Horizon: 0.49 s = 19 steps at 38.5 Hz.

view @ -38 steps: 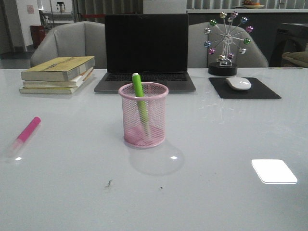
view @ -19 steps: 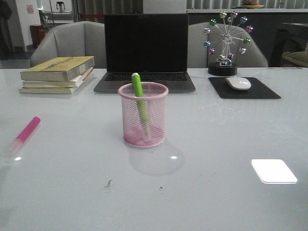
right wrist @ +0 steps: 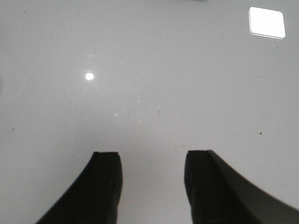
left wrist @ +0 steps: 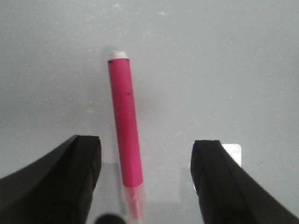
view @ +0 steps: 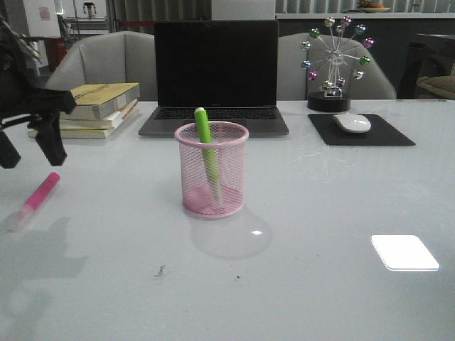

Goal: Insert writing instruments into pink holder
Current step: 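Lower the left gripper over the pink marker and close on it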

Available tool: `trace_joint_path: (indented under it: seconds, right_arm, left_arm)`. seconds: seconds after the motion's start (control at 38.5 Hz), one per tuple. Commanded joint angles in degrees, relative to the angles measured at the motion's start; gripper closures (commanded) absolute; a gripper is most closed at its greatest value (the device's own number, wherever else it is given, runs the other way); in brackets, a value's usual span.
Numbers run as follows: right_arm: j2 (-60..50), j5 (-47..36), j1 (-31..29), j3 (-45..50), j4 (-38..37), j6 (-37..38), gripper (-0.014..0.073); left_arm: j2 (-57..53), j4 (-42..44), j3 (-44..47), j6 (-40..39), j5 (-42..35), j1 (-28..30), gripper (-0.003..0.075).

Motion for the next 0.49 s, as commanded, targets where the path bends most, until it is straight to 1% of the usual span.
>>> trace_joint_path:
  seconds: [0.0, 0.16, 0.47]
  right_arm:
    - [-0.42, -2.54, 0.01, -1.62, 0.47, -0.12, 0.0159]
    - [-0.42, -1.00, 0.01, -1.62, 0.47, -0.12, 0.0159]
    - [-0.42, -0.83, 0.01, -1.62, 0.47, -0.12, 0.0159]
  left_arm:
    - [-0.95, 0.87, -1.85, 0.10, -2.10, -1.11, 0.0241]
    - [0.94, 2.00, -1.97, -0.12, -2.37, -1.21, 0.0241]
    - [3.12, 2.67, -1.97, -0.12, -6.80, -1.21, 0.0241]
